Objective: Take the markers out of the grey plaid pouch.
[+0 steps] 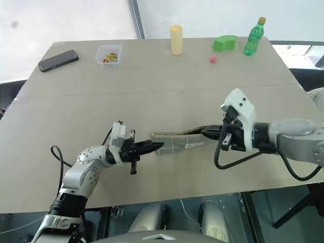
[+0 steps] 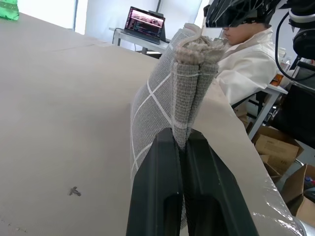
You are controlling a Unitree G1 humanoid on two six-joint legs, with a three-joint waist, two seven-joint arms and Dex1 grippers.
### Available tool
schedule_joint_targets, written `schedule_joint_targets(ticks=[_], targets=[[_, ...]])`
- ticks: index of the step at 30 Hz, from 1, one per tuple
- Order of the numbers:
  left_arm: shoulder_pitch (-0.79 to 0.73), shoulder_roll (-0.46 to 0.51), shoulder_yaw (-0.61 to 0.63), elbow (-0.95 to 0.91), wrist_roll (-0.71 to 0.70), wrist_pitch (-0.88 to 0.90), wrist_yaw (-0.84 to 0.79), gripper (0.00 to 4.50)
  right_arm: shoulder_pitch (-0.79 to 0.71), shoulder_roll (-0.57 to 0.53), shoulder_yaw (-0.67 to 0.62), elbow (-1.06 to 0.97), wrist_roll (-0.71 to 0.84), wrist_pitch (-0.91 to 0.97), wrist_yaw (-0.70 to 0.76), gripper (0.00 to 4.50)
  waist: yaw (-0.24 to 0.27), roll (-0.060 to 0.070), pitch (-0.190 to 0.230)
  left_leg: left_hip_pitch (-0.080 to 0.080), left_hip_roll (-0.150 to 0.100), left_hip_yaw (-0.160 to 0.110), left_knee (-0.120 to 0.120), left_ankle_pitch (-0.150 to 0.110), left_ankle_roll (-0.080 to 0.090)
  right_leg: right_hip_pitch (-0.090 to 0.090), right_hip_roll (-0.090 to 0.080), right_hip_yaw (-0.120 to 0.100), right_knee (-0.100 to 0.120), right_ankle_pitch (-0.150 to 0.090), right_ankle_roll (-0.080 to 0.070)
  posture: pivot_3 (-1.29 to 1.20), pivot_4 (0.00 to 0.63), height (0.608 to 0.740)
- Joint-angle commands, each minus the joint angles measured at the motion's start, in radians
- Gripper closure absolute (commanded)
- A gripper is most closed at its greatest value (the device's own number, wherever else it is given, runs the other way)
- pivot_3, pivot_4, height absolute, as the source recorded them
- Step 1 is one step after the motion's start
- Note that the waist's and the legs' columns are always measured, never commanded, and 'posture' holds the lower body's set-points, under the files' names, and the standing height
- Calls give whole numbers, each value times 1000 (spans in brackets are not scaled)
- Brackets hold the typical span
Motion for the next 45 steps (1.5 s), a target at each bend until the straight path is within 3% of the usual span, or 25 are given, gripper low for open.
schedule_joint_targets(ticks=[1,9,15,17,22,27,31,36,37,40,42,43,45], targets=[[17,-1,4,-29,2,-5,12,4500,-26,43,75,31,-96,-7,37,4490,-1,0,0,0,0,0,0,0,0,0,0,0,0,0,0,0,150,740],[22,-12,2,24,15,-30,0,4500,-110,164,256,89,-346,4,46,4490,-2,0,0,1,0,0,0,0,0,0,1,0,2,0,0,0,150,740],[36,-8,14,39,6,-30,-11,4500,-152,66,455,27,-736,-216,206,4490,-5,0,0,1,-2,0,0,0,0,-1,1,0,2,0,0,0,150,740],[42,-5,21,29,-7,-11,-7,4500,-161,35,512,12,-875,-371,310,4490,-7,0,0,1,-2,0,0,0,0,-1,1,0,2,0,0,0,150,740],[44,6,31,5,-43,46,2,4500,-173,-9,581,-17,-1032,-539,540,4490,-20,0,0,1,-2,0,0,0,0,-1,1,0,2,0,0,0,150,740],[22,15,30,6,-78,133,-5,4500,-256,84,564,32,-1059,-578,662,4490,-28,0,0,2,0,0,1,0,0,-1,1,1,2,1,1,0,150,740],[11,13,31,-7,-90,178,7,4500,-349,179,625,165,-1243,-725,685,4490,-26,0,0,3,0,0,1,0,-1,-1,2,1,4,1,2,0,150,740],[4,5,40,-22,-102,201,34,4500,-344,245,650,257,-1384,-888,704,4490,-27,0,0,2,-3,0,1,0,-1,-1,1,1,2,1,2,0,150,740],[4,5,41,-27,-104,205,38,4500,-334,252,644,262,-1387,-890,711,4082,-26,0,0,1,-4,0,1,1,-1,-2,0,1,2,1,2,0,150,740],[10,7,43,-41,-108,213,47,4500,-315,257,639,271,-1437,-918,718,3458,-26,0,0,1,-4,-1,1,1,-1,-1,0,1,1,1,2,0,150,740],[16,7,44,-51,-111,219,52,4500,-306,255,638,274,-1473,-933,729,2307,-27,0,0,1,-5,-1,1,1,-2,-1,0,1,1,1,2,0,150,740],[19,7,44,-56,-112,222,54,4500,-302,254,638,275,-1491,-942,733,1934,-27,0,0,1,-5,-1,2,1,-2,-1,0,1,1,1,2,0,150,740],[22,7,45,-65,-115,228,59,4500,-294,254,637,274,-1513,-949,744,1934,-27,0,0,1,-5,-1,2,1,-2,-1,0,1,2,1,2,0,150,740]])
